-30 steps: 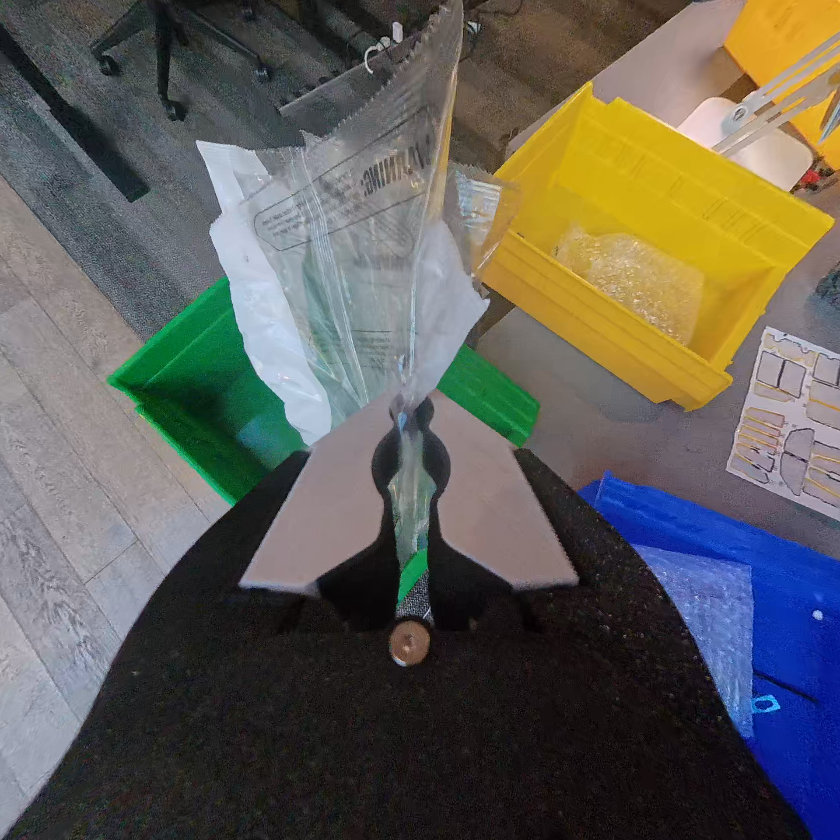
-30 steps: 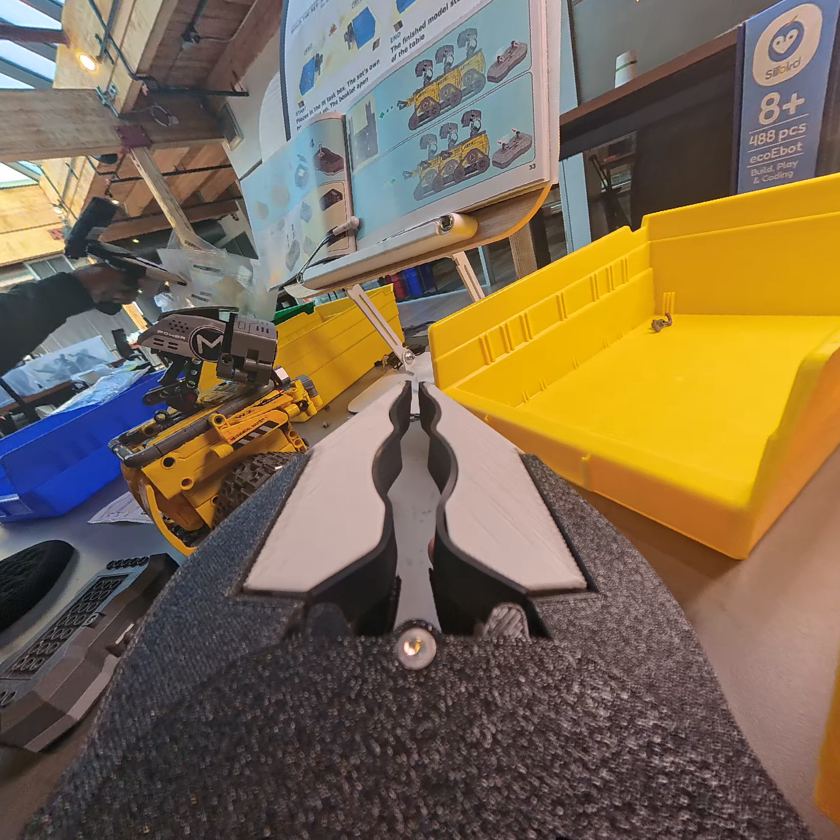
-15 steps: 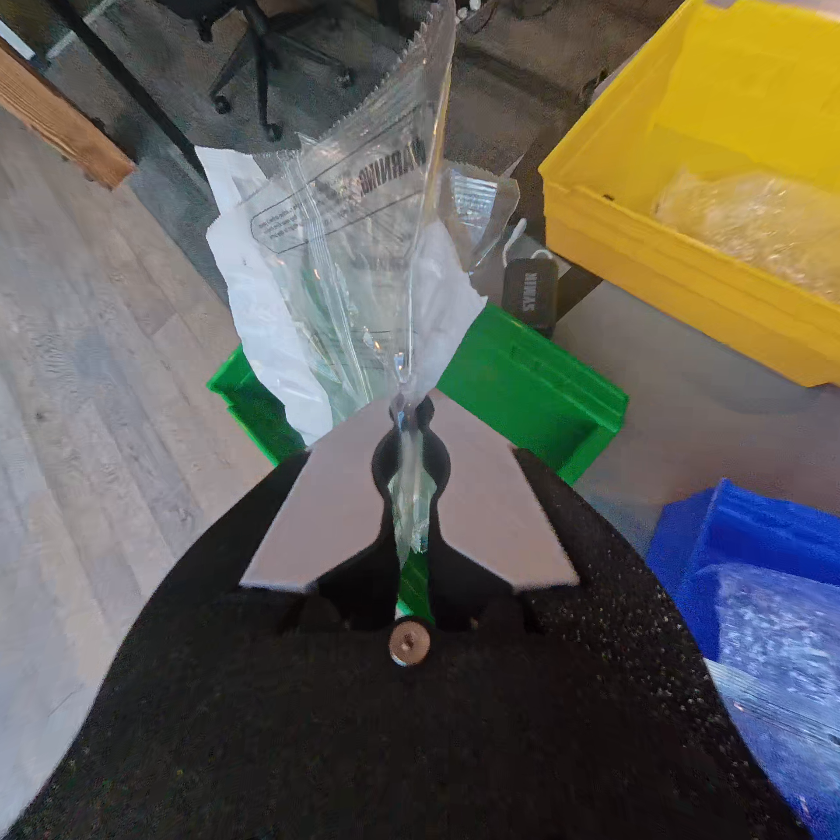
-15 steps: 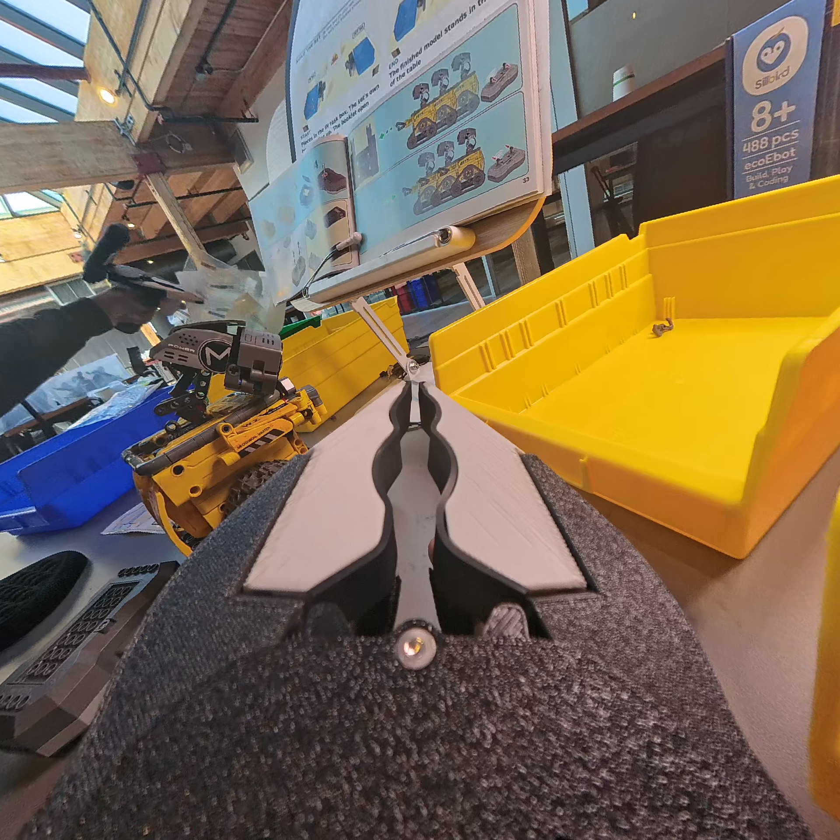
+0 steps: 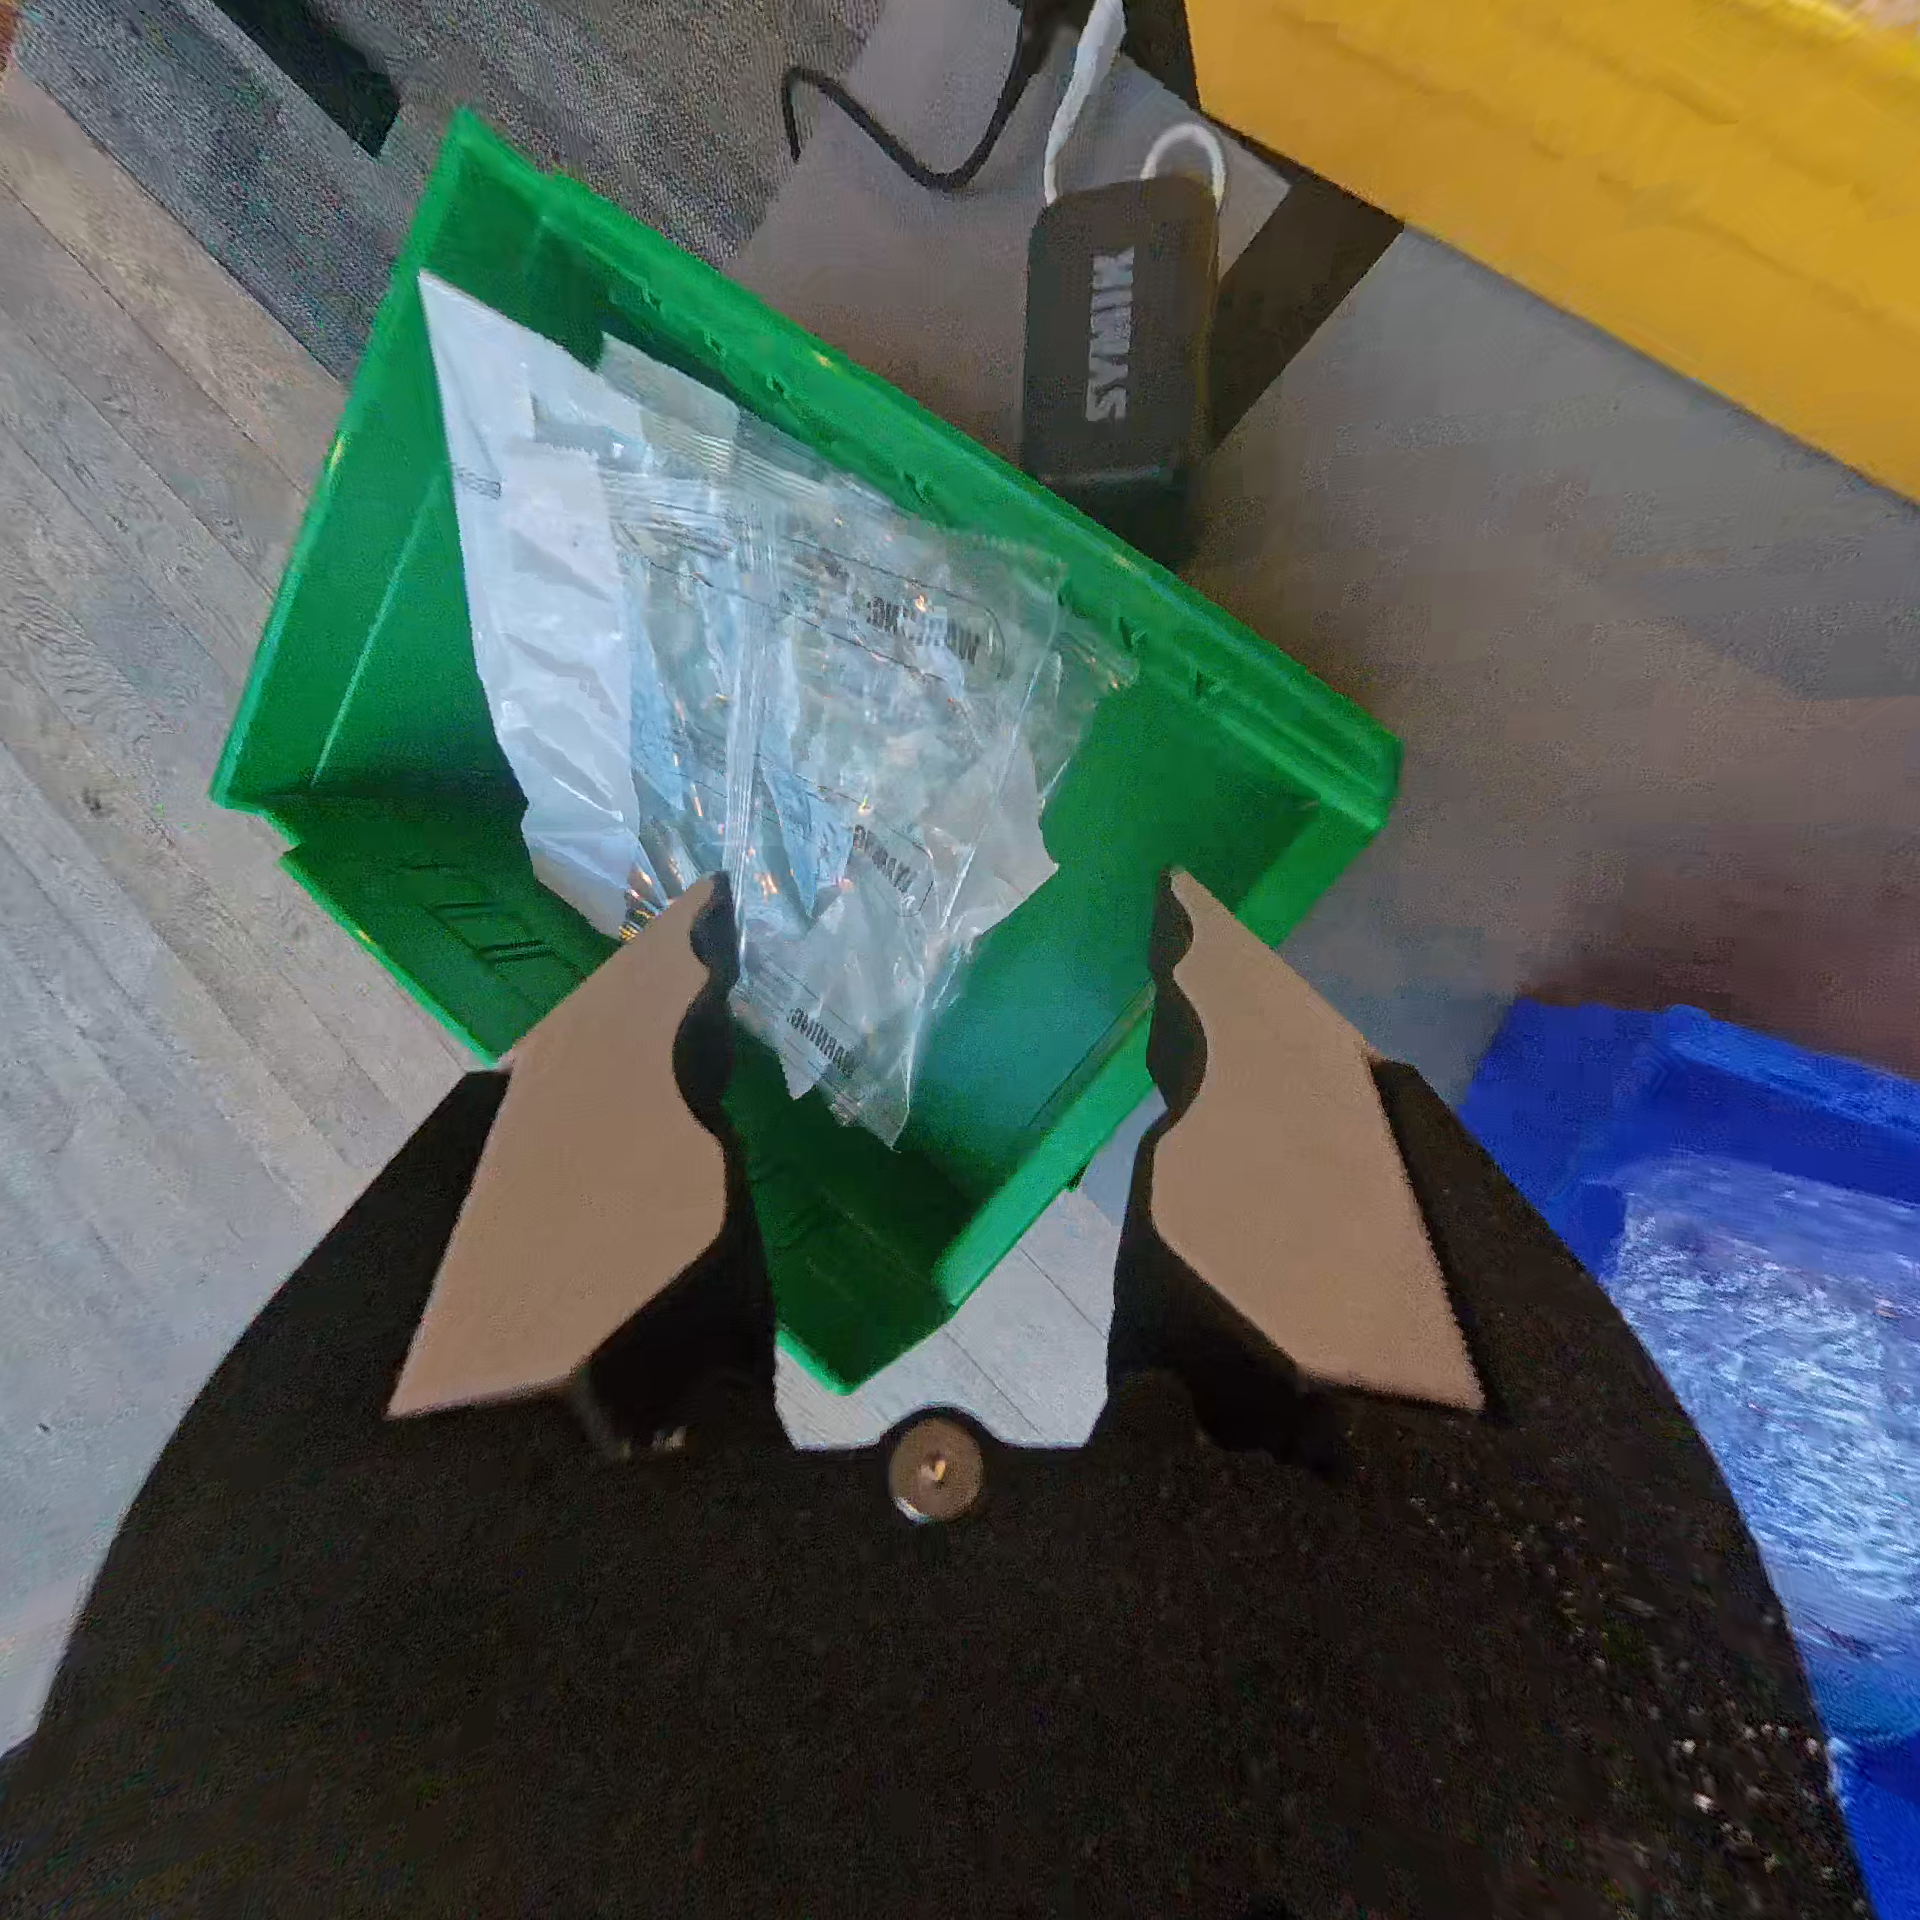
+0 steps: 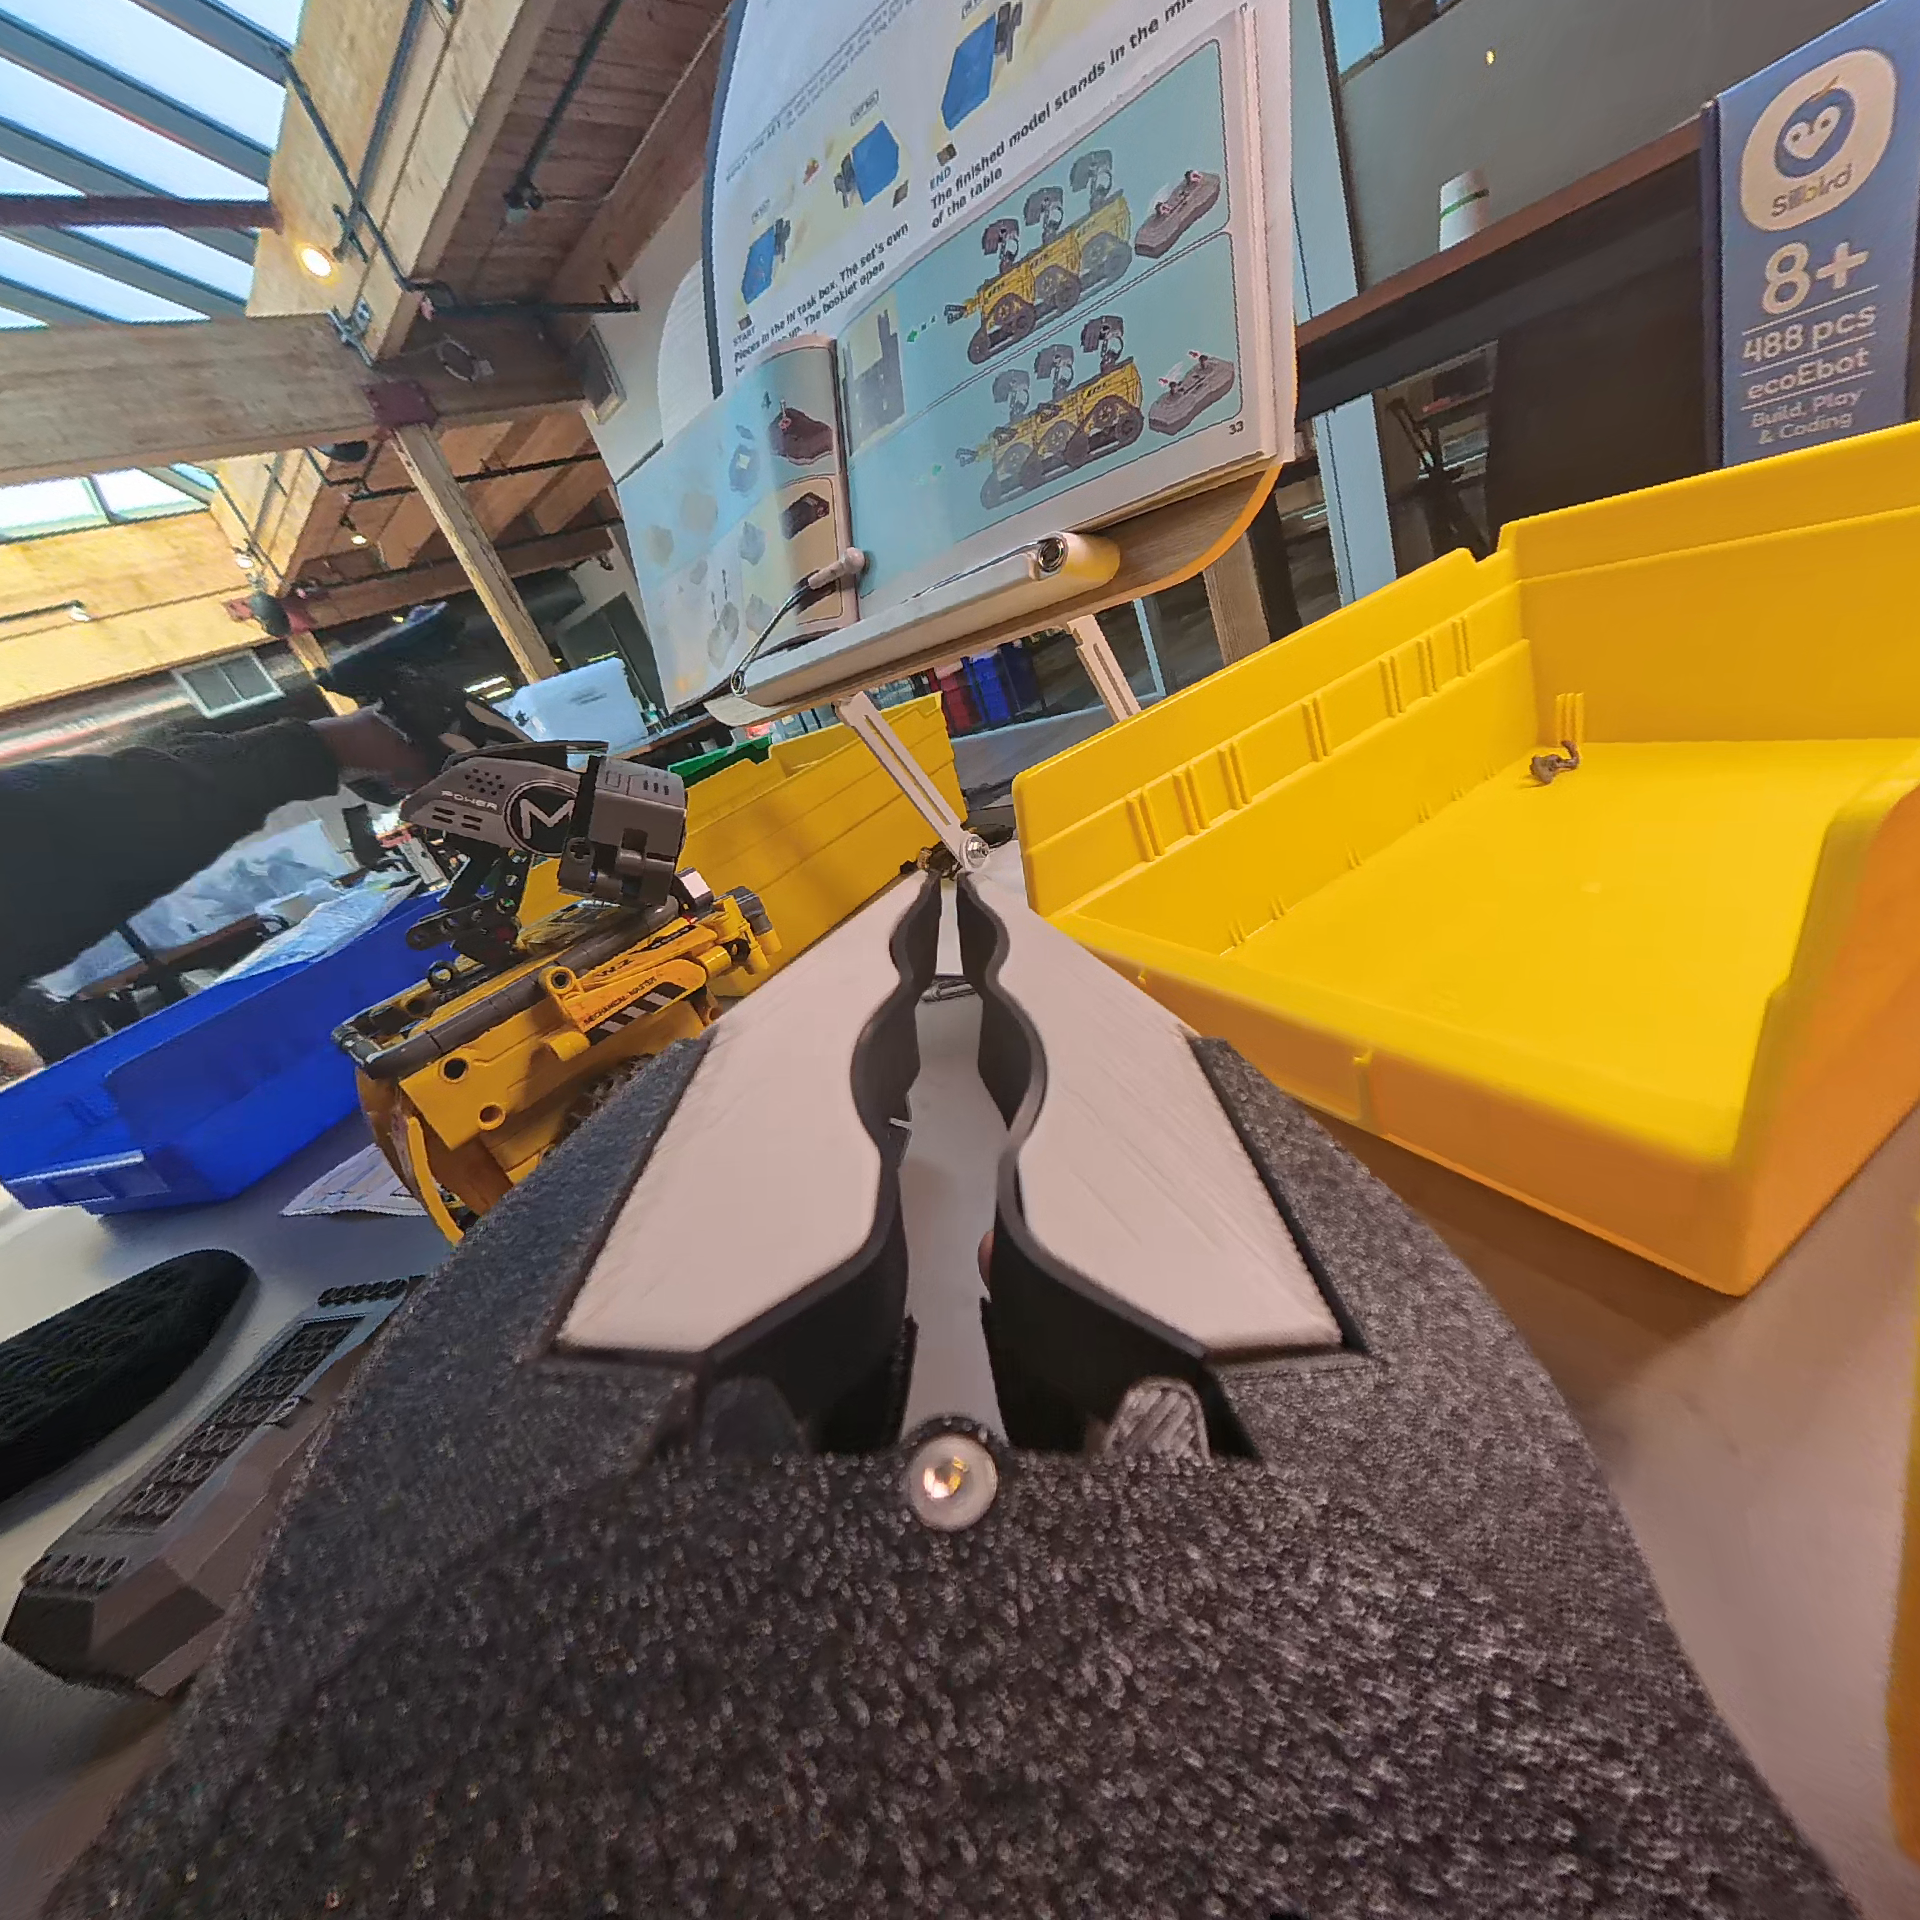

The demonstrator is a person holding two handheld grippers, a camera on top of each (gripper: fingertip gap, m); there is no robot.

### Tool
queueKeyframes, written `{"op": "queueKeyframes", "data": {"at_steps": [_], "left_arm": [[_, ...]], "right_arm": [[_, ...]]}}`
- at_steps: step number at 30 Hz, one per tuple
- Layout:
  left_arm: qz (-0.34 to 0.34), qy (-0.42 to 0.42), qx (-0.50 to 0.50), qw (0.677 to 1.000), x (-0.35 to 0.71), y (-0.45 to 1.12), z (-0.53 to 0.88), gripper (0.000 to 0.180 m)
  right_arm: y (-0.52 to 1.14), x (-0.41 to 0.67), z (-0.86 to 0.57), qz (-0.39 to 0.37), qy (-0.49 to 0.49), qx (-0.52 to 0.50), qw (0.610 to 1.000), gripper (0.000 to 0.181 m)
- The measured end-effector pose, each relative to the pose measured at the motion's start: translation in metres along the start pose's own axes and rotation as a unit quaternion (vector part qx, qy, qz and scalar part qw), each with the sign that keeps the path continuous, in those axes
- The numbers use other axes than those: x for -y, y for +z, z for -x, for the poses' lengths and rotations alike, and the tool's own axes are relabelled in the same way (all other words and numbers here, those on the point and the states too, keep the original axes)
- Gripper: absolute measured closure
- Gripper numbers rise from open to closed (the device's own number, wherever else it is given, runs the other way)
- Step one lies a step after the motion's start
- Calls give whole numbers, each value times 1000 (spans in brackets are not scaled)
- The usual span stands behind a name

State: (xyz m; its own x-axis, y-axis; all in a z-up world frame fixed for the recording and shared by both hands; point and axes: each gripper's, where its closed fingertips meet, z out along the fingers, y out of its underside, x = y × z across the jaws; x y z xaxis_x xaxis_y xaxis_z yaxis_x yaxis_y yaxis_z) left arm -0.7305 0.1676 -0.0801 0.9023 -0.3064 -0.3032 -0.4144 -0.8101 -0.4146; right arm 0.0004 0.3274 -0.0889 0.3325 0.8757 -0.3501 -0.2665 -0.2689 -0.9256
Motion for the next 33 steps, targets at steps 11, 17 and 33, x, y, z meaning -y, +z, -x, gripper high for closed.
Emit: {"op": "queueKeyframes", "data": {"at_steps": [11,17,33], "left_arm": [[-210,-19,41,977,60,-176,-95,106],[-293,-29,31,955,51,-198,-216,113],[-342,10,-268,901,149,-65,-561,106]], "right_arm": [[-4,5,17,-8,-24,36,999,179],[-4,12,31,-21,-19,55,998,180],[2,-71,160,242,-209,308,896,157]]}}
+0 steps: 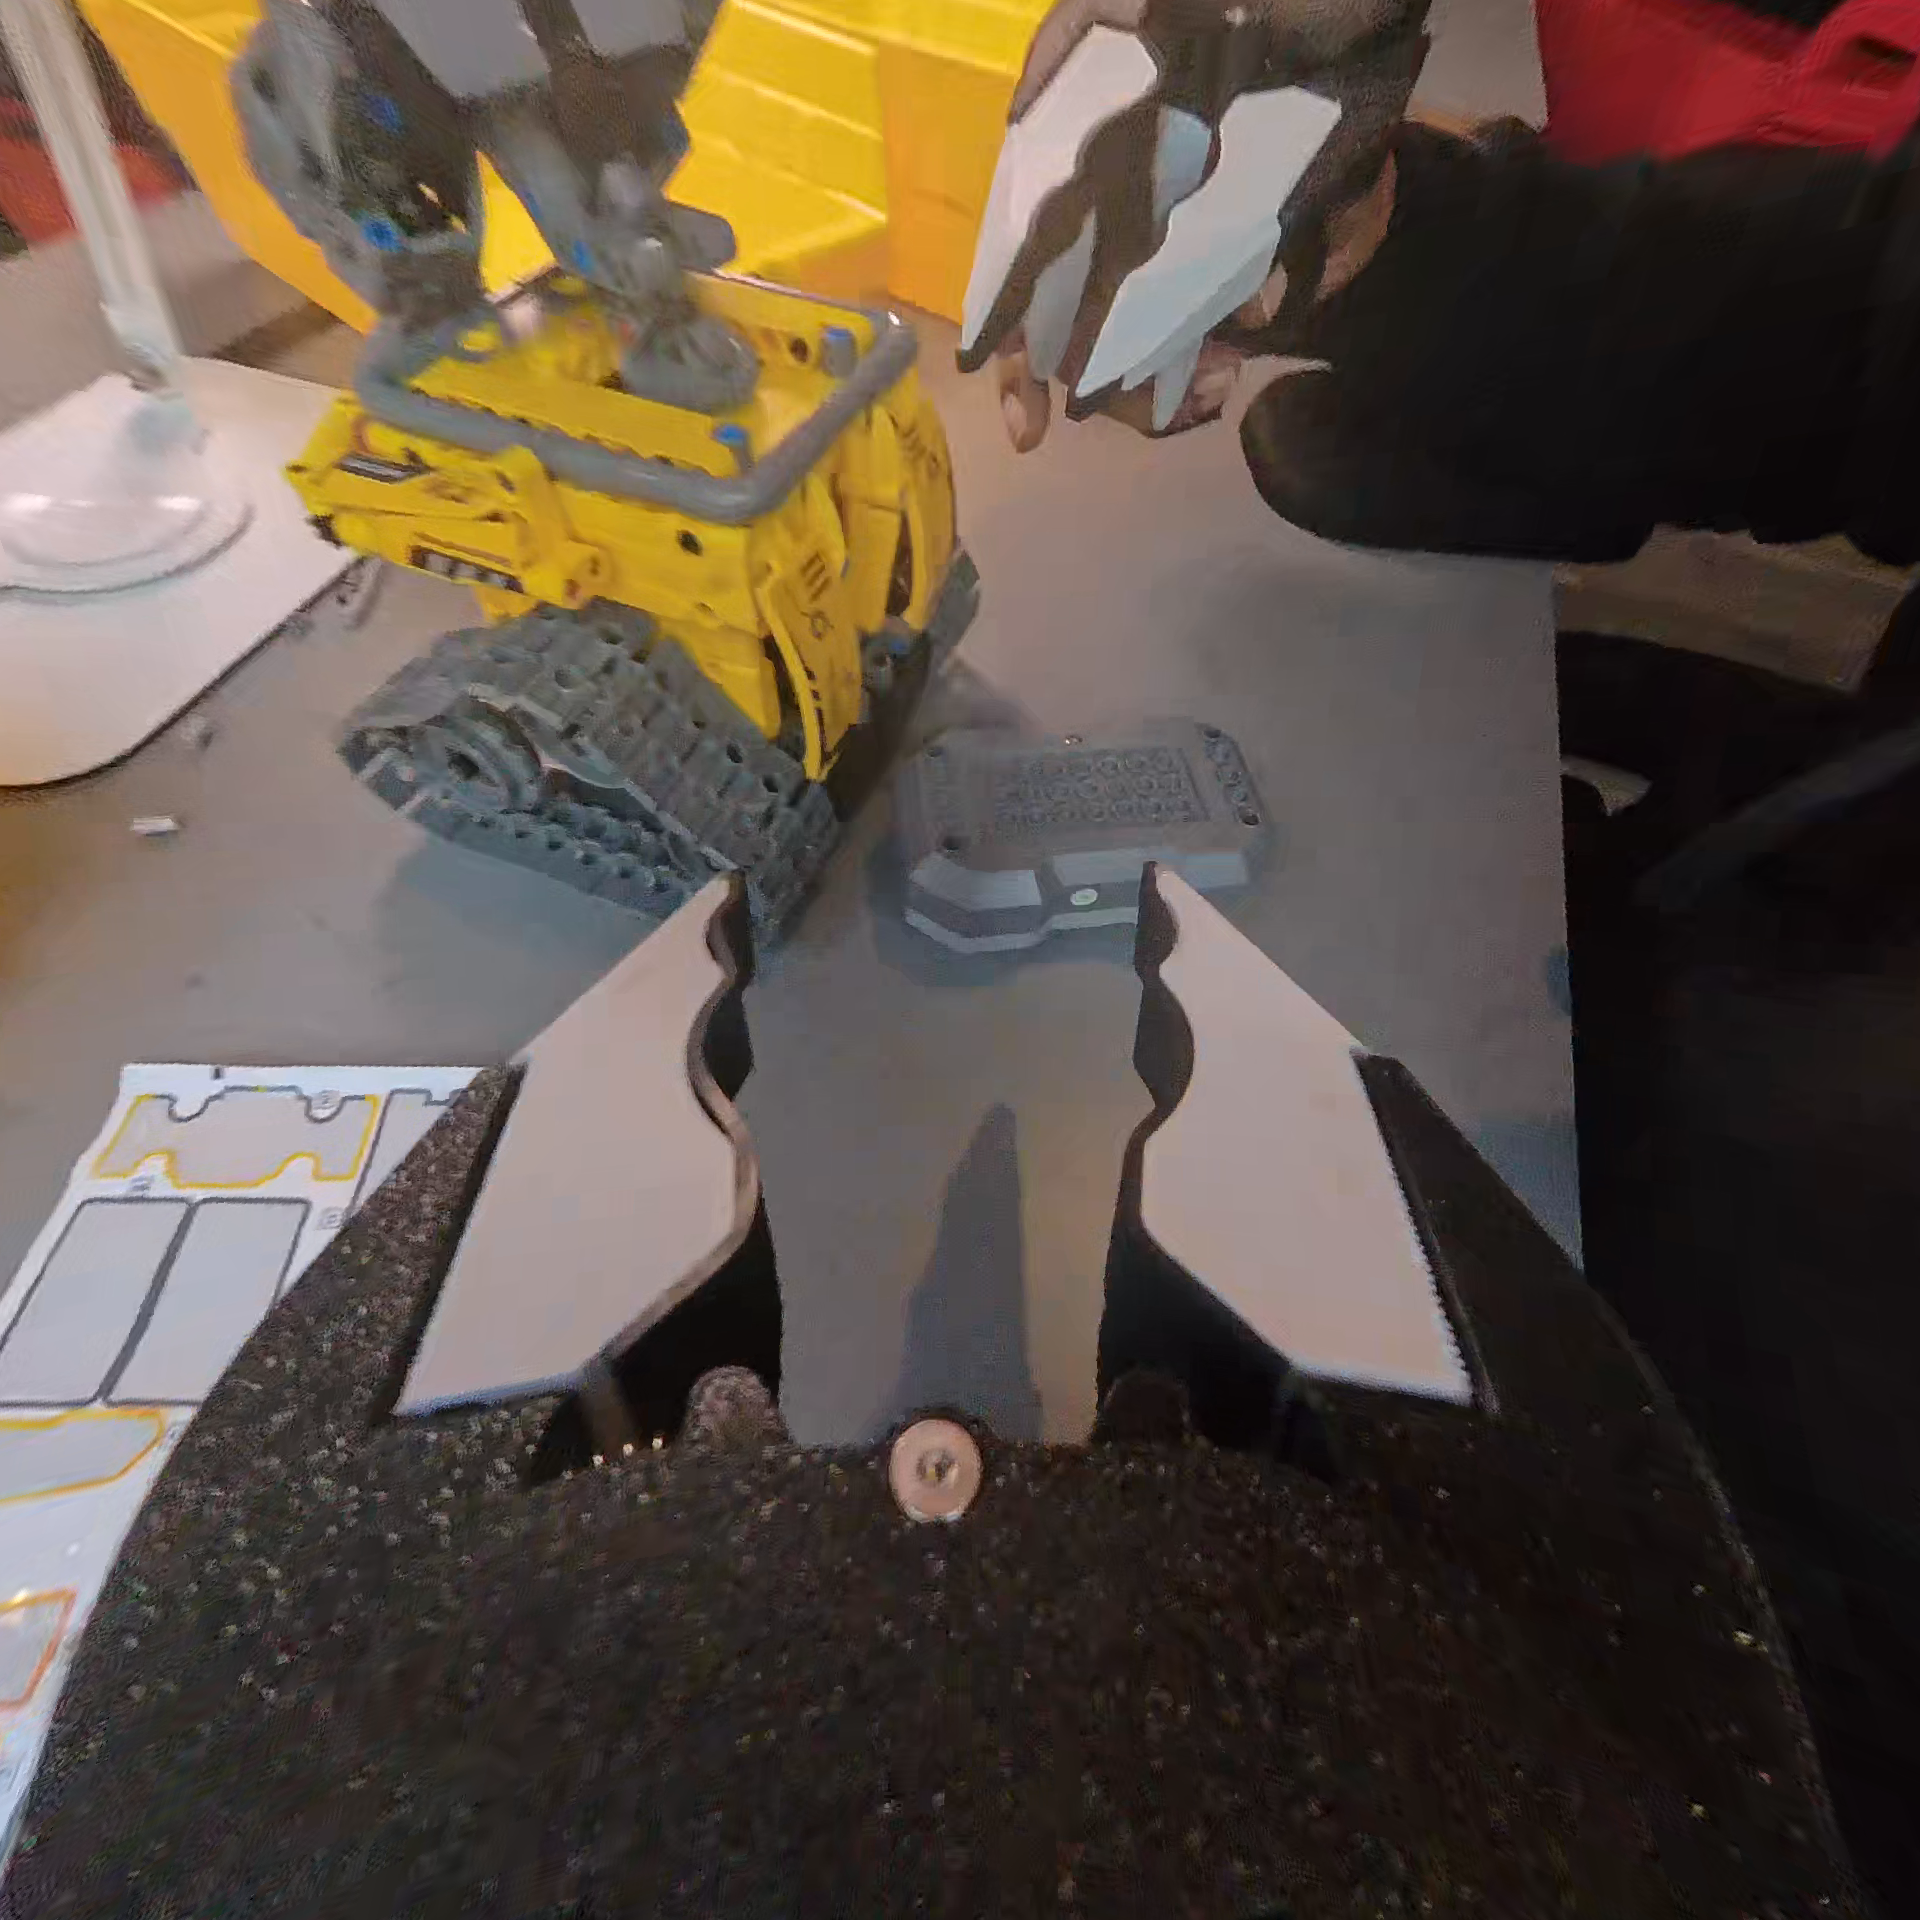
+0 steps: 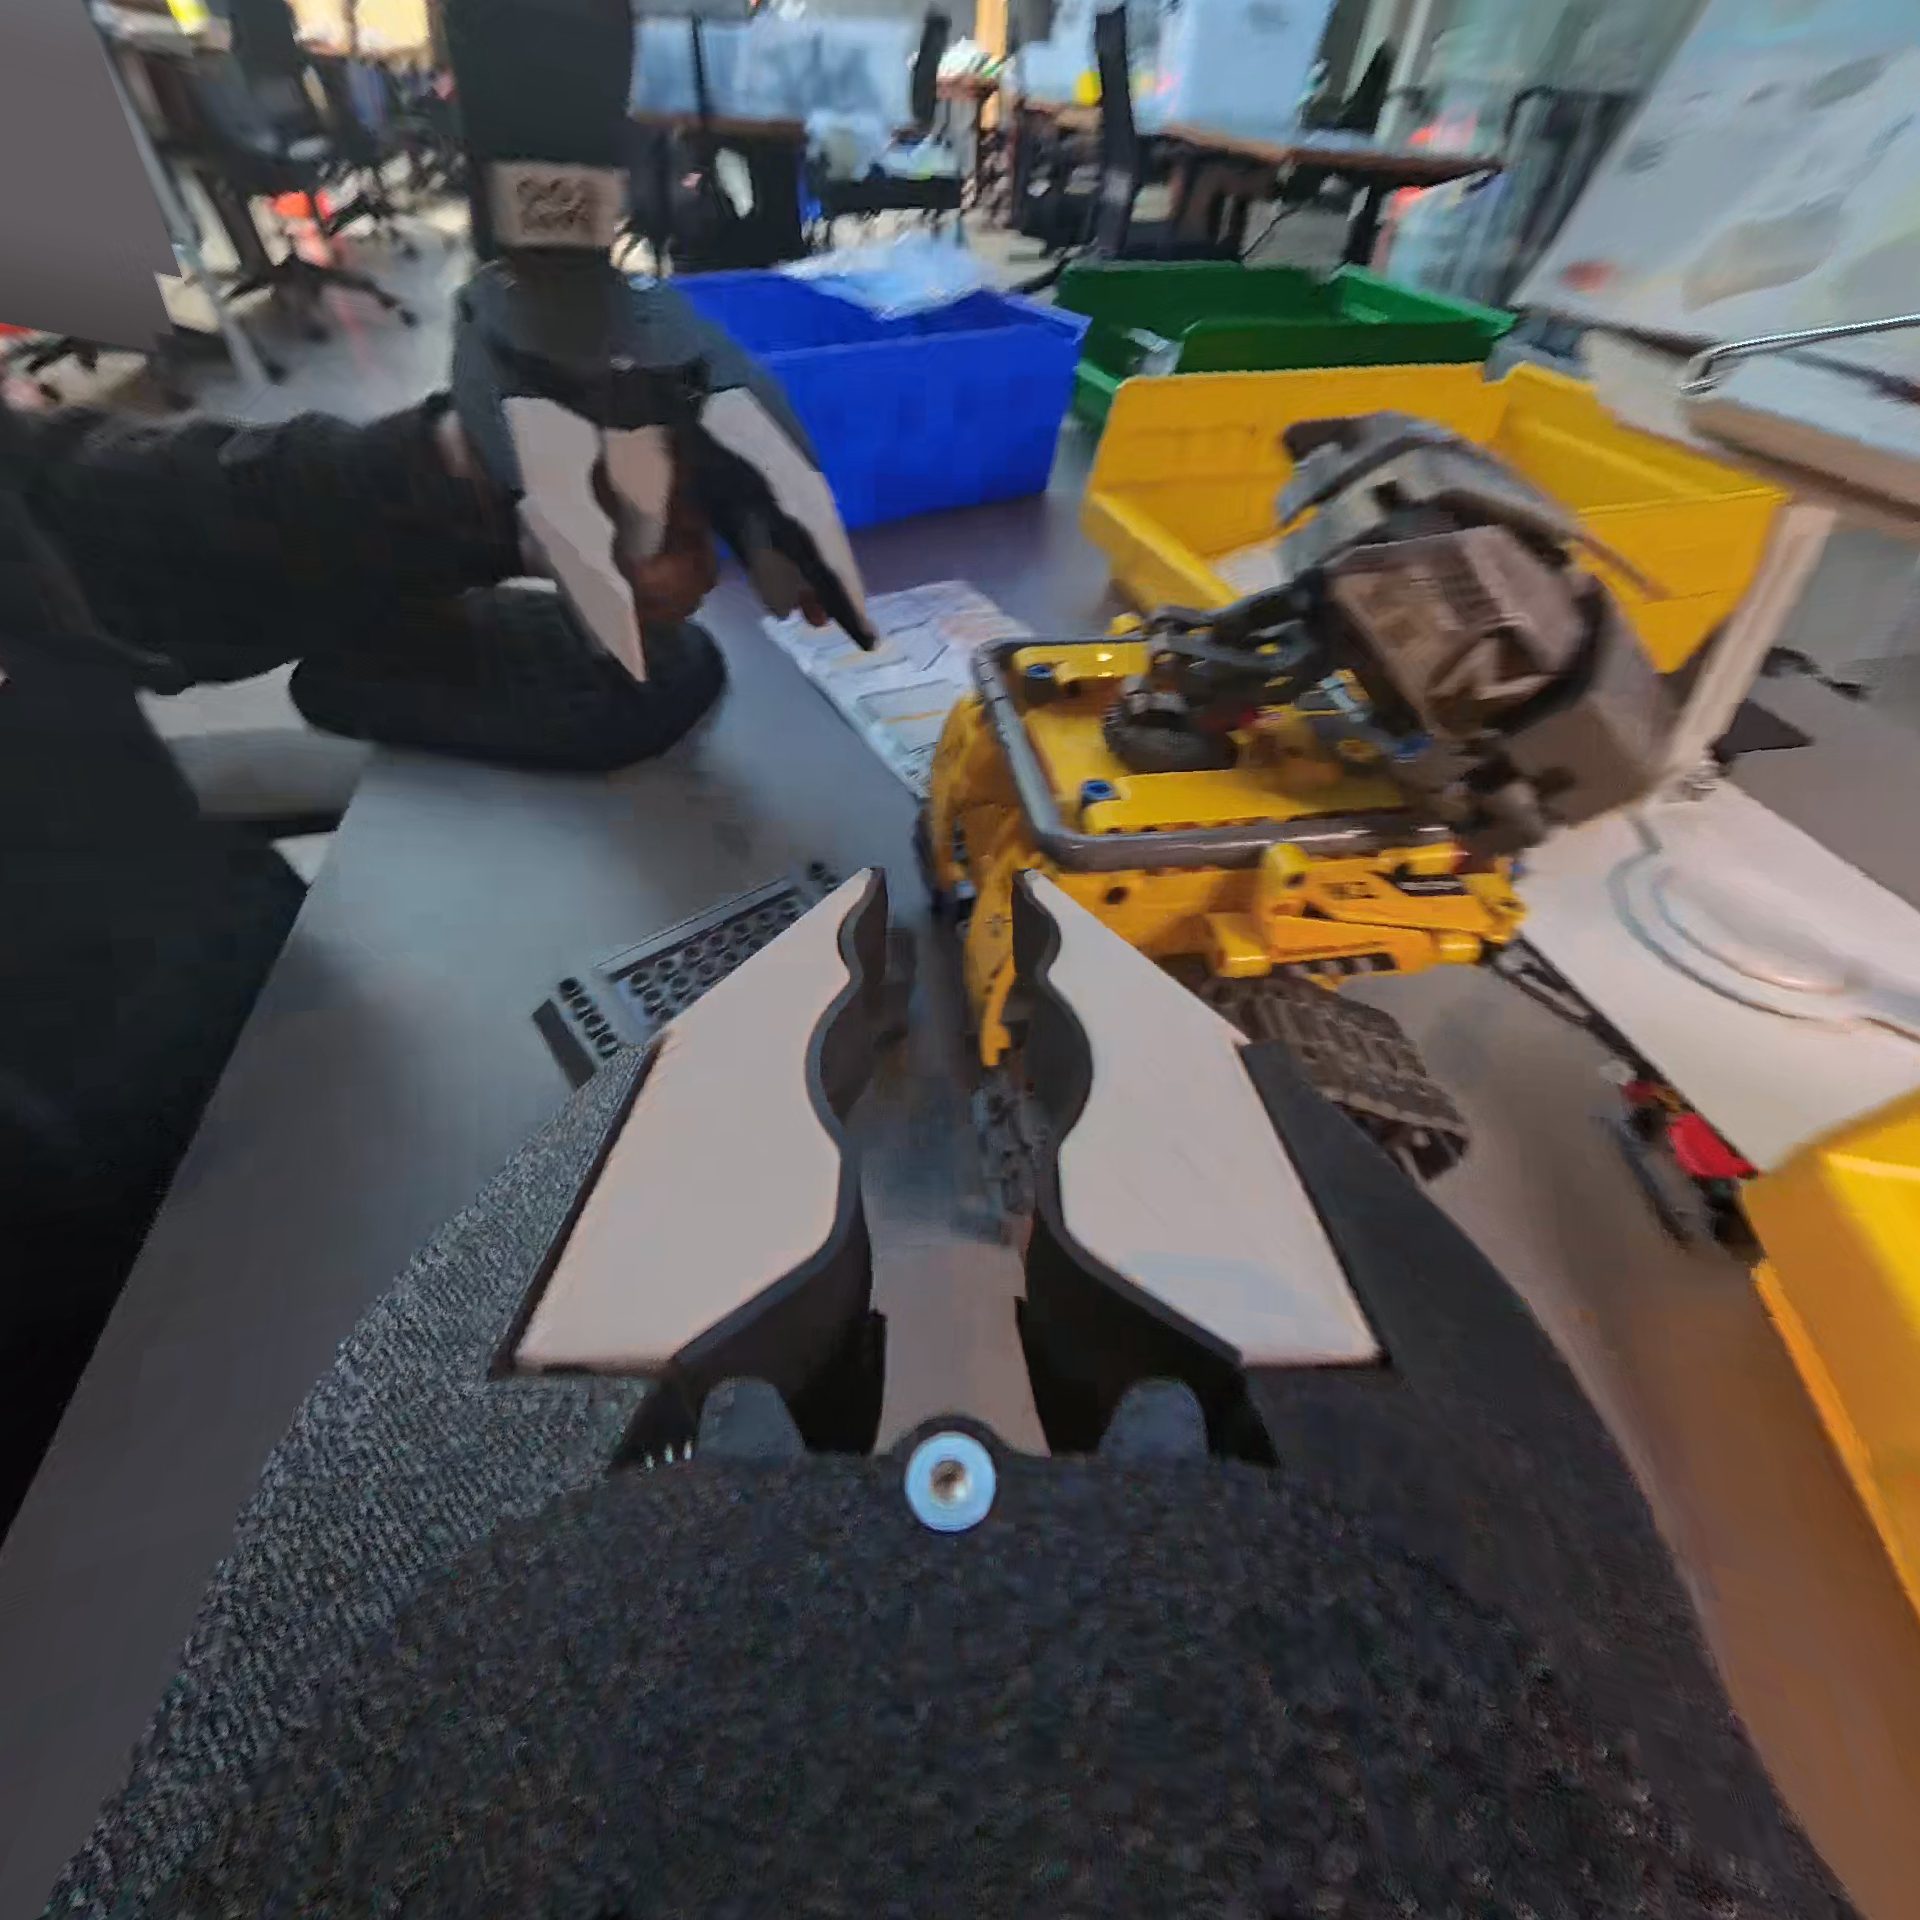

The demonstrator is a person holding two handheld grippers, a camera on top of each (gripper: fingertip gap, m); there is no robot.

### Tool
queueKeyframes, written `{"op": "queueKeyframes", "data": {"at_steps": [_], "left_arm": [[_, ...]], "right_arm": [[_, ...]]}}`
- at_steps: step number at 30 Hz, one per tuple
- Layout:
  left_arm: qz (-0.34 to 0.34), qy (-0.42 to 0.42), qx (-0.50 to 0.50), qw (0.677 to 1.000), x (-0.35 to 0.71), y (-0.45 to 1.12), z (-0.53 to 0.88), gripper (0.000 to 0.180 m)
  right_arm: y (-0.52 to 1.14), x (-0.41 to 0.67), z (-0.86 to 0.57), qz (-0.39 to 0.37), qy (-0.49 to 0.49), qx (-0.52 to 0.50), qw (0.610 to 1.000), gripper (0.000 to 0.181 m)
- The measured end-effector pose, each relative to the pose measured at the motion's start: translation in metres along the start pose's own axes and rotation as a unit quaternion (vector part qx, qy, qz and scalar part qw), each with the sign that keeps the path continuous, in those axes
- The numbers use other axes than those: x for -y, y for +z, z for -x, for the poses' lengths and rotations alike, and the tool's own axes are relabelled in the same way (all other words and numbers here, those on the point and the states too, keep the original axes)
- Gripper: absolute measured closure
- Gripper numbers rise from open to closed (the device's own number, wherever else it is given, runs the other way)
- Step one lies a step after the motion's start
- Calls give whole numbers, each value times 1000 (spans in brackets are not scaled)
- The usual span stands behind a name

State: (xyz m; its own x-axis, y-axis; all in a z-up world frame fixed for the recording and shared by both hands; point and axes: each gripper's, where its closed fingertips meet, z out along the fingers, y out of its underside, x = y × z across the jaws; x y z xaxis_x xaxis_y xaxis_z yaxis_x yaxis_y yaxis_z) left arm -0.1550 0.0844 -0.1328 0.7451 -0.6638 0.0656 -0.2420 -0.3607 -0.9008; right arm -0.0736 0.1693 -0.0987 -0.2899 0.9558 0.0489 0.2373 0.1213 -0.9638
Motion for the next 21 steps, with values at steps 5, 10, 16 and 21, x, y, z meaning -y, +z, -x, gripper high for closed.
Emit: {"op": "queueKeyframes", "data": {"at_steps": [5,10,16,21], "left_arm": [[147,65,-88,983,-37,50,-19,99],[164,81,-118,976,-45,64,-31,117],[127,68,-114,983,-44,58,-25,136],[123,81,-106,983,-46,60,-24,138]], "right_arm": [[18,-32,59,102,-47,100,989,142],[31,-61,77,170,-75,106,977,115],[22,-63,75,149,-61,136,977,133],[22,-65,82,141,-34,161,976,143]]}}
